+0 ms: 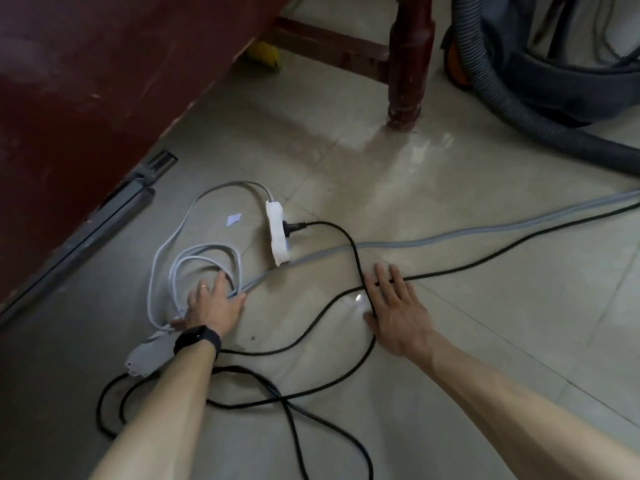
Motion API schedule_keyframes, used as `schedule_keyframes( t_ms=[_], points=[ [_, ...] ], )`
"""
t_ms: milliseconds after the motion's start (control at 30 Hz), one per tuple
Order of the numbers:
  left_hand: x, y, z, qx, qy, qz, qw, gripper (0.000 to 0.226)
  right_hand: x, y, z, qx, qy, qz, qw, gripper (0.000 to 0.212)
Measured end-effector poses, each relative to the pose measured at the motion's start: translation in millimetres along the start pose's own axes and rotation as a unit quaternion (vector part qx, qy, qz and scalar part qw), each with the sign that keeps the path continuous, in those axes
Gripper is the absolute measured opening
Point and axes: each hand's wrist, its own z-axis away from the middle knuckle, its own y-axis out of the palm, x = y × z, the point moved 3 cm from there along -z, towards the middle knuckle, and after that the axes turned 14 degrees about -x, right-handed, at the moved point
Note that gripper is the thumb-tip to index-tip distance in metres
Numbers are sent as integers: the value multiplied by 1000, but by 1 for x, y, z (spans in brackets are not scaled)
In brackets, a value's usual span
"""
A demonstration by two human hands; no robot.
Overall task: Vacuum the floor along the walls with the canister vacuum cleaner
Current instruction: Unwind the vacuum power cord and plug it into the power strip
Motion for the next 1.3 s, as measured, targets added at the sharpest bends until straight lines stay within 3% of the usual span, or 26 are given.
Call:
schedule_keyframes(
  t_ms=[133,200,267,367,433,533,633,733,867,967,1067,1200,1300],
  points=[
    [-23,5,16,-18,31,14,999,64,3,-8,-21,6,1,21,1000,70],
    [-44,7,30,-41,54,2,998,73,-2,-10,-22,23,2,14,1000,69],
    [-78,10,57,-49,168,1,985,85,-8,-13,-25,49,-22,-2,999,69],
    [-123,24,116,47,380,-35,923,98,-24,-30,-27,43,-47,-44,997,75],
    [-130,38,131,88,427,-79,896,96,-46,-39,-22,31,-33,-17,999,73],
    [-124,41,122,47,433,-89,896,65,-83,-46,4,40,31,62,997,77],
    [-106,29,92,18,389,-123,913,70,-98,-45,29,39,64,76,994,79],
    [-98,19,66,16,336,-184,924,61,-99,-47,34,64,71,65,993,84],
    [-109,5,58,44,313,-208,925,69,-96,-59,24,100,74,32,992,85],
    [-127,-2,63,41,304,-215,927,88,-92,-72,15,120,66,18,990,81],
    [-150,-20,83,53,293,-176,938,102,-86,-94,11,112,52,5,992,74],
    [-188,-88,127,70,290,-32,954,65,-73,-157,35,80,40,-29,996,59],
    [-216,-166,168,54,325,20,944,57,-66,-232,70,51,56,-58,995,53]
  ],
)
